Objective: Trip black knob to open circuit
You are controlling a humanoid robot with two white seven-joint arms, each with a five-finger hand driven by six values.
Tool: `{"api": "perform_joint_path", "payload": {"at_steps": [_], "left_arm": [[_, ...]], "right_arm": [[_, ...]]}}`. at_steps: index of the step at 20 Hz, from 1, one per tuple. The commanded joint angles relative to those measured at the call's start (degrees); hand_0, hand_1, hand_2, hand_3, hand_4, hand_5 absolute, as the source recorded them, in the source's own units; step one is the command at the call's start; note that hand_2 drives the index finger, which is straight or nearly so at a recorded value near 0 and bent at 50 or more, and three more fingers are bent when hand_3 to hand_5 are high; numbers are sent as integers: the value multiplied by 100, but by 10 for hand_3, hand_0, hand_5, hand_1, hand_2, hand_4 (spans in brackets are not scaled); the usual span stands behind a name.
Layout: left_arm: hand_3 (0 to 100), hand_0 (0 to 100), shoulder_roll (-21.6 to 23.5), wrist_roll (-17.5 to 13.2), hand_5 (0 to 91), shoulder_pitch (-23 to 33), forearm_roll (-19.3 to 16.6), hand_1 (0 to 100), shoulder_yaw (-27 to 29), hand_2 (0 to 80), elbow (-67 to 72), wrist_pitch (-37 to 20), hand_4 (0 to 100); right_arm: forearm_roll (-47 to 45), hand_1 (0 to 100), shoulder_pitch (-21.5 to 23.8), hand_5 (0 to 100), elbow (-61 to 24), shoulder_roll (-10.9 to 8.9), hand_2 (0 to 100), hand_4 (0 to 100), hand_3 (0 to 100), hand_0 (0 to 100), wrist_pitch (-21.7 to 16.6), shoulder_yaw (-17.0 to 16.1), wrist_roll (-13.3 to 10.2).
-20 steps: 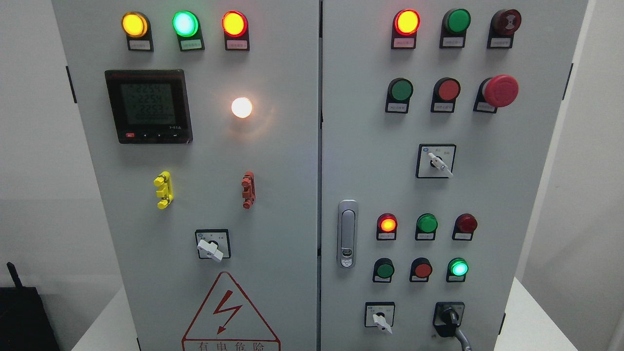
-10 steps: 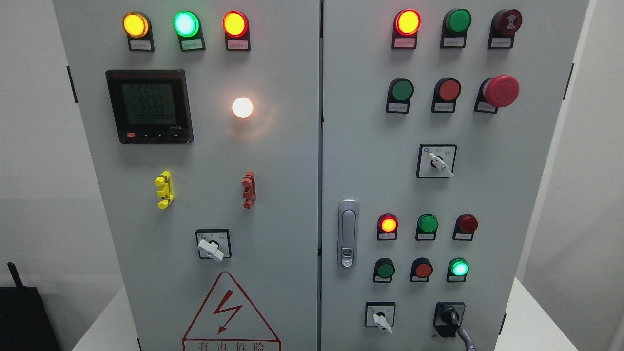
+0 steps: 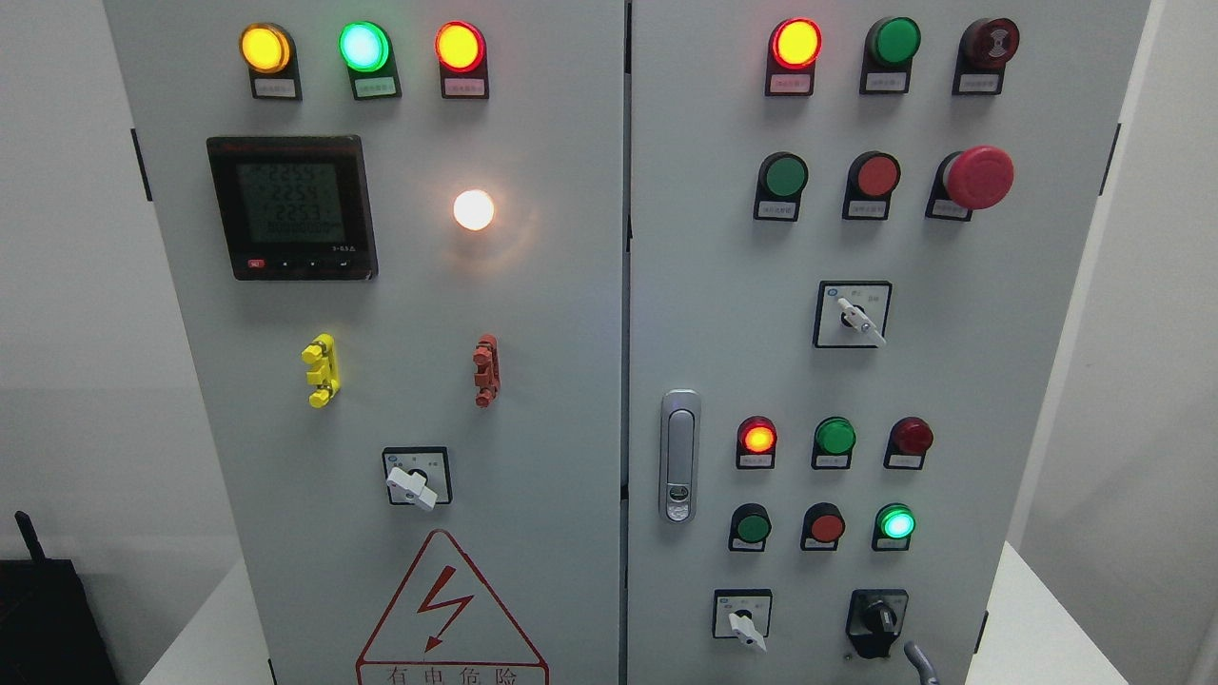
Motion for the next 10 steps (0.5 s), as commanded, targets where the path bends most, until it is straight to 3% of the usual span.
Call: {"api": "perform_joint_path", "payload": {"at_steps": [1, 10], "left_arm": [[0, 120, -9, 1, 0, -23, 14, 389, 7, 0, -1, -11, 0], [0, 120, -9, 1, 0, -23, 14, 389, 7, 0, -1, -11, 0]], "right_arm": [[-15, 99, -4, 977, -176, -12, 38, 1000, 1000, 0, -78, -21, 46], [-15, 102, 338, 940, -510, 58, 30, 982, 1000, 0, -78, 40, 28]]}}
